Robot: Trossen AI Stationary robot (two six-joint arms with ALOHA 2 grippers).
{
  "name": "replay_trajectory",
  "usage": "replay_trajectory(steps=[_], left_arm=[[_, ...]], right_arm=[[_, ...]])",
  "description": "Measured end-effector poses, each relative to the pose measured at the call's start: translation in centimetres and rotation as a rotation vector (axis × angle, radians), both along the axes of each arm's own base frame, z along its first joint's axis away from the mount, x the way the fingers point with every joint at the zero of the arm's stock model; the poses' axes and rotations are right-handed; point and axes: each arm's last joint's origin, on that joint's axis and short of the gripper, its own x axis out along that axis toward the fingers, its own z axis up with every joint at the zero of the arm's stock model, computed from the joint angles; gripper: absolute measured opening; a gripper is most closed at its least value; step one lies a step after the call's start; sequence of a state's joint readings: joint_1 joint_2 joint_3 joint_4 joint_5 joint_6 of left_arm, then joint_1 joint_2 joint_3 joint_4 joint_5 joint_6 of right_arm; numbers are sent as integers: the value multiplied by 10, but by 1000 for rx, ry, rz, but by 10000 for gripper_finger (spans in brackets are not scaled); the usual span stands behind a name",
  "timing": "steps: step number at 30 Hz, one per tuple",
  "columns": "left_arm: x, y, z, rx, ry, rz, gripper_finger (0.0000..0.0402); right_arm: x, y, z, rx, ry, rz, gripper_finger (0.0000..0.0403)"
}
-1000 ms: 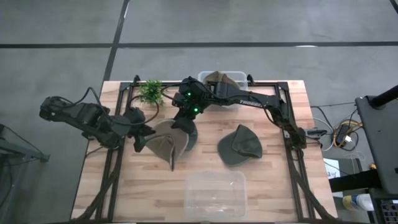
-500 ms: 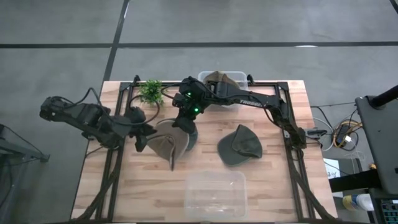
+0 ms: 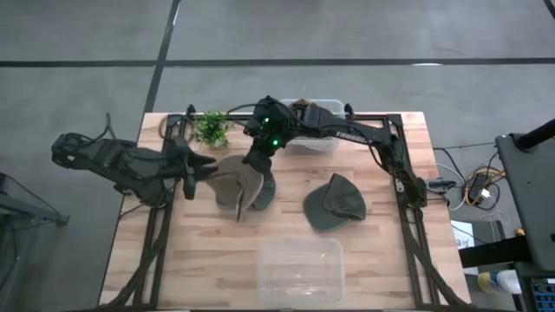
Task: Pick & Place hat
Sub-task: Put the brown cap into the top transparent bin
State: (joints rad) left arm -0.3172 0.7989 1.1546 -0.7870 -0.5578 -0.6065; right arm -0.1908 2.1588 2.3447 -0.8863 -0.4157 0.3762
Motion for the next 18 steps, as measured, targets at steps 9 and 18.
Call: replay_trajectory(steps=[9, 18], left_arm=[[-19, 8, 32, 73, -244, 27, 137], [-29, 11, 39, 109, -305, 26, 138]], right_arm=[[-32, -38, 34, -95, -69, -109, 9], [-81, -72, 81, -175, -178, -215, 9]])
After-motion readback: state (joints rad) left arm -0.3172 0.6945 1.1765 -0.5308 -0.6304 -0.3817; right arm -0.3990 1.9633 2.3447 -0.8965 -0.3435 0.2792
